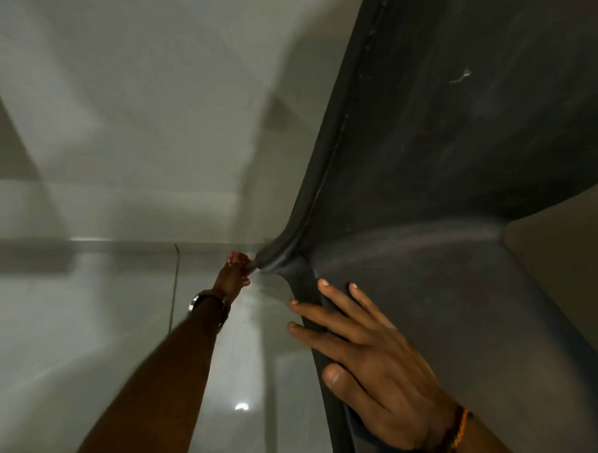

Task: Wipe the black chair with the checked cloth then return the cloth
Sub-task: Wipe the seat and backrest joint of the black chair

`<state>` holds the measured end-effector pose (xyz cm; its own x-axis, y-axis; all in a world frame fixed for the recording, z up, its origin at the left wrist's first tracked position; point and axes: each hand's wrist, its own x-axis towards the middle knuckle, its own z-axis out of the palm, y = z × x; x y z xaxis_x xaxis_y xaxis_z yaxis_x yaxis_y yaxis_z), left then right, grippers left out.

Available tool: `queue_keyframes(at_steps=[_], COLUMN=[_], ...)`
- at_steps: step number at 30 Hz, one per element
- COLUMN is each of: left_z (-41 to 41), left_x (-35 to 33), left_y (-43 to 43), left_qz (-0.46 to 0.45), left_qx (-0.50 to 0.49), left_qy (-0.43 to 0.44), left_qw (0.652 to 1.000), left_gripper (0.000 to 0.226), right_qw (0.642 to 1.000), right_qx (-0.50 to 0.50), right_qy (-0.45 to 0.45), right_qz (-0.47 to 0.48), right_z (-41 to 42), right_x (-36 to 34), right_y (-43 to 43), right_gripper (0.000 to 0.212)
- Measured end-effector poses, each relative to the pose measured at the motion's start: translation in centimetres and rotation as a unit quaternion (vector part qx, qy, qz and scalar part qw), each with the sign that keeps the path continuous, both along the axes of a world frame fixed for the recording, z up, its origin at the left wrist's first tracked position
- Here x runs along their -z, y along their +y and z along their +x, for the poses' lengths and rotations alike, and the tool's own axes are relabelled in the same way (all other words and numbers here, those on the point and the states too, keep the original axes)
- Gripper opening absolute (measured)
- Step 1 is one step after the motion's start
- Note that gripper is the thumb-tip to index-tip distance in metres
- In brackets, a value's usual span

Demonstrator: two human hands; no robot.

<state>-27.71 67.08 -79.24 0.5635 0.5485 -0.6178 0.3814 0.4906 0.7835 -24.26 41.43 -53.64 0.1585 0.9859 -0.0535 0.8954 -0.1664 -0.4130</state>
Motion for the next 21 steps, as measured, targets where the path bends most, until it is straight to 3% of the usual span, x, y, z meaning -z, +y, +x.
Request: queue_keyframes(at_steps=[3,9,11,17,21], left_z=[-0.2,-5.4,-6.0,-1.9,0.4], left_x=[-1.9,-9.6,-10.2,-5.2,-0.9], left_y=[-1.4,-5.2,-6.0,-5.4,-2.1], left_qz=[-0.012,-0.04,-0.024,-0.052,-0.105], left_qx=[-0.038,-0.072,-0.068,-0.158,-0.145], left_qy=[-0.015,-0.251,-0.28,-0.096,-0.012], left_qw=[0.999,0.964,0.957,0.981,0.984], left_gripper=[0.036,0.038,0.045,0.047,0.038], right_qw=[1.0,1.0,1.0,1.0,1.0], right_qx=[0.007,0.003,0.002,-0.004,-0.002], right_qy=[0.007,0.0,-0.004,-0.004,0.0], right_qz=[-0.008,-0.023,-0.028,-0.023,-0.015], right_z=[-0.2,-0.2,-0.2,-0.1,0.0], right_x=[-0.3,-0.3,-0.2,-0.4,-0.2], right_y=[0.0,0.0,0.1,0.1,0.0], right_gripper=[0.071,0.071,0.072,0.071,0.073])
